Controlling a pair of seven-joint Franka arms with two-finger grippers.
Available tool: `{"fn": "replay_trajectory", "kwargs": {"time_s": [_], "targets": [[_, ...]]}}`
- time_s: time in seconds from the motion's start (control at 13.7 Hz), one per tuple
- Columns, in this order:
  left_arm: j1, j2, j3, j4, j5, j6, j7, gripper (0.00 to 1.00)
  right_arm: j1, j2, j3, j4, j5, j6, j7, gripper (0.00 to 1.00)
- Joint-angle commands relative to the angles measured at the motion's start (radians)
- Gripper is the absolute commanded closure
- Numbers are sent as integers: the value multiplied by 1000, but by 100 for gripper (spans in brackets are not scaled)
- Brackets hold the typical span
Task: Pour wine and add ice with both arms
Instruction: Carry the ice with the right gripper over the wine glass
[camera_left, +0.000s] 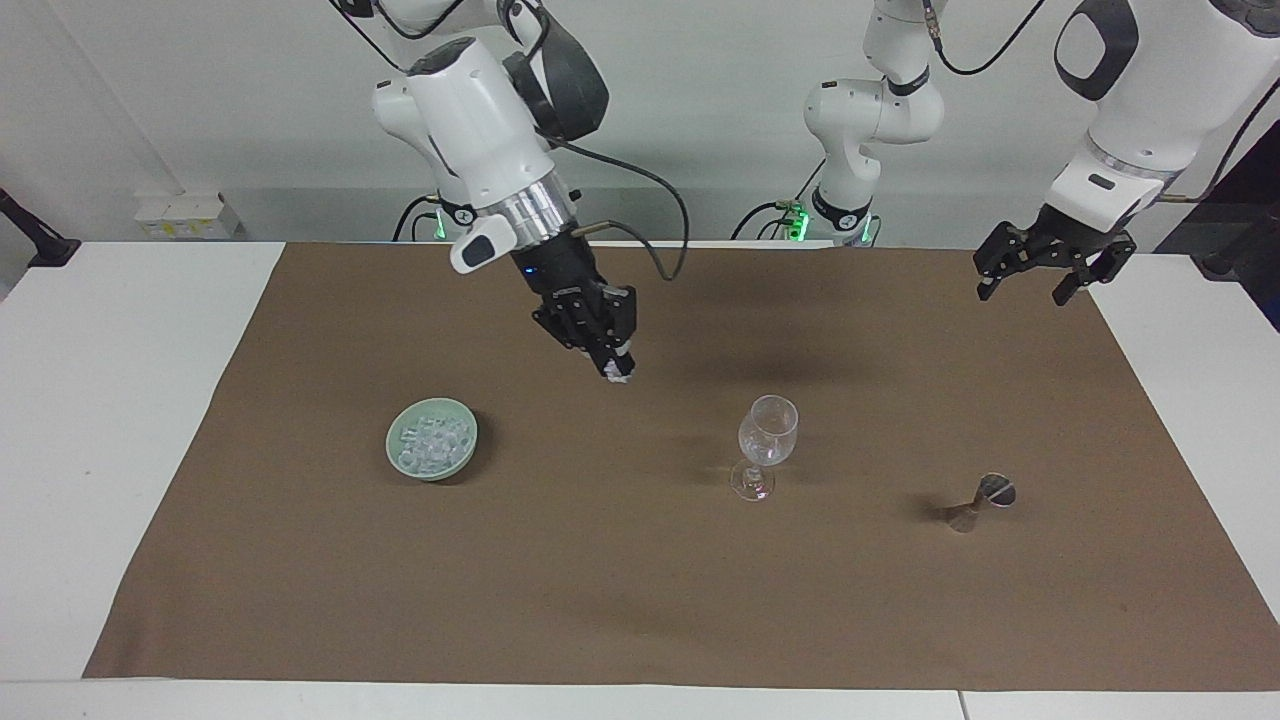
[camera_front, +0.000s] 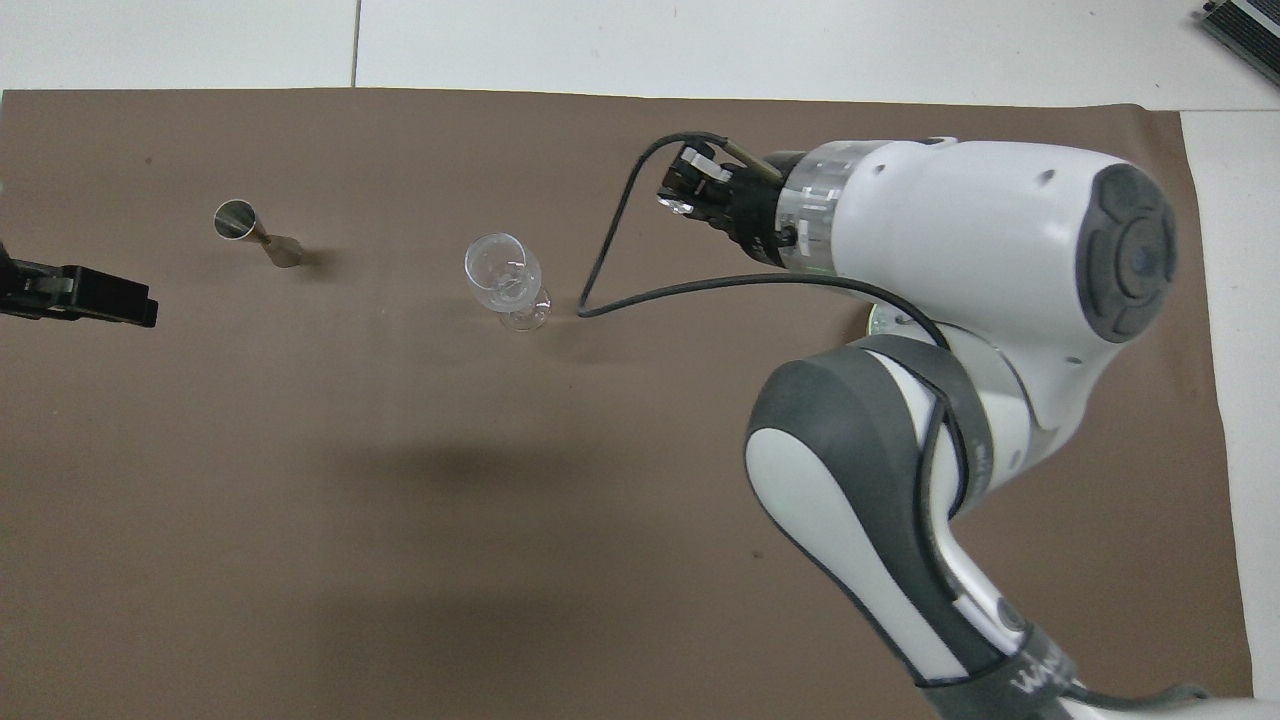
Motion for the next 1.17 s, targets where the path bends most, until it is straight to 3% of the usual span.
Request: {"fn": "replay_trajectory", "kwargs": {"time_s": [0.0, 0.58, 1.09], "targets": [[13, 19, -7, 28, 7, -19, -9, 0, 46, 120, 4, 198, 25, -1, 77, 100], [22, 33, 0, 29, -19, -25, -11, 0, 163, 152, 4, 195, 2, 22, 69, 100], [25, 45, 7, 29, -6, -28, 0, 0, 224, 206, 5, 184, -175, 22, 69, 100]]}}
